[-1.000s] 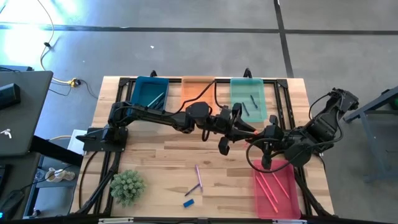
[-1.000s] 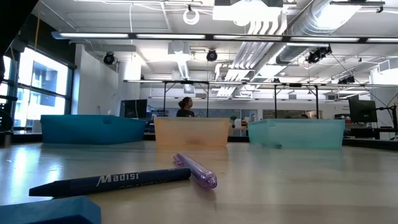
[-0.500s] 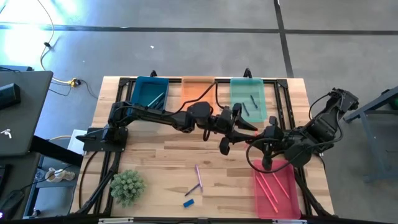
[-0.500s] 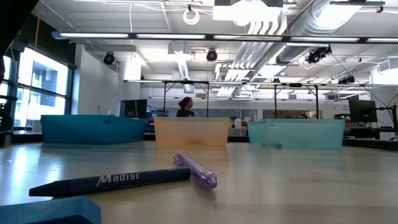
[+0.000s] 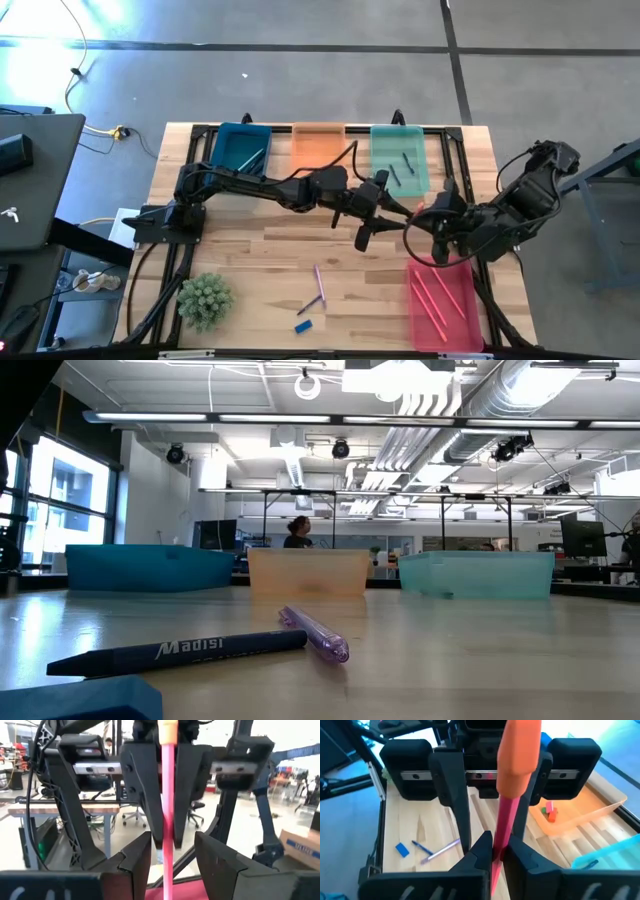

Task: Sort crayons/erasers/pens/pencils in bins
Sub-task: Put the pink colored pencil into the pink bin

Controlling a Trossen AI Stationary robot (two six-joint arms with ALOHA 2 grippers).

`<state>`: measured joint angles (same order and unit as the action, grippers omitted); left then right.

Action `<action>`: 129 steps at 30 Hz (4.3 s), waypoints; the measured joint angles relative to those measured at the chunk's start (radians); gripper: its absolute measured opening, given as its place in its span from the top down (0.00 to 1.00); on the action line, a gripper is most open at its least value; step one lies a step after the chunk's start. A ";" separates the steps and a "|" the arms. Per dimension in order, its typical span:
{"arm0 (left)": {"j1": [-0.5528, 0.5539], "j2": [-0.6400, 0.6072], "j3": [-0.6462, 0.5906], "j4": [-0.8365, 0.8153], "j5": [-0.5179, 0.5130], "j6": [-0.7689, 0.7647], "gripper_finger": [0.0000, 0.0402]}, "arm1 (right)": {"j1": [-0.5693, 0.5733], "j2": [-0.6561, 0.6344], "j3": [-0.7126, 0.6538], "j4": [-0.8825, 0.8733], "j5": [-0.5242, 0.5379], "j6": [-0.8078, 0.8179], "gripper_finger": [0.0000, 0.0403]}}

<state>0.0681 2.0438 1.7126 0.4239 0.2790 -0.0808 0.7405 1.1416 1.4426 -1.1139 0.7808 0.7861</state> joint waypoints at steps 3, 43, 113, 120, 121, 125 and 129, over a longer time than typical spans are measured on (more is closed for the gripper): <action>0.000 0.000 0.000 -0.006 0.002 0.023 0.66 | 0.000 0.001 0.014 -0.032 -0.024 0.003 0.97; 0.032 -0.265 0.000 -0.689 -0.288 0.164 0.65 | 0.185 0.075 -0.035 -0.448 -0.221 0.513 0.97; -0.236 -0.254 -0.052 -1.373 -0.526 -0.470 0.65 | 0.314 0.077 -0.757 0.449 -0.732 1.057 0.97; -0.299 -0.237 -0.051 -1.378 -0.526 -0.550 0.65 | 0.314 0.077 -0.757 0.448 -0.733 1.081 0.97; -0.309 -0.232 -0.052 -1.383 -0.526 -0.560 0.65 | 0.314 0.077 -0.757 0.449 -0.733 1.083 0.97; -0.343 -0.217 -0.051 -1.395 -0.525 -0.599 0.65 | 0.314 0.077 -0.757 0.454 -0.733 1.096 0.96; -0.377 -0.211 -0.051 -1.412 -0.485 -0.631 0.65 | 0.314 0.077 -0.757 0.473 -0.733 1.100 0.88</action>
<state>-0.3090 1.8331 1.6614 -0.9879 -0.2057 -0.7121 1.0542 1.2186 0.6853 -0.6414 0.0482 1.8862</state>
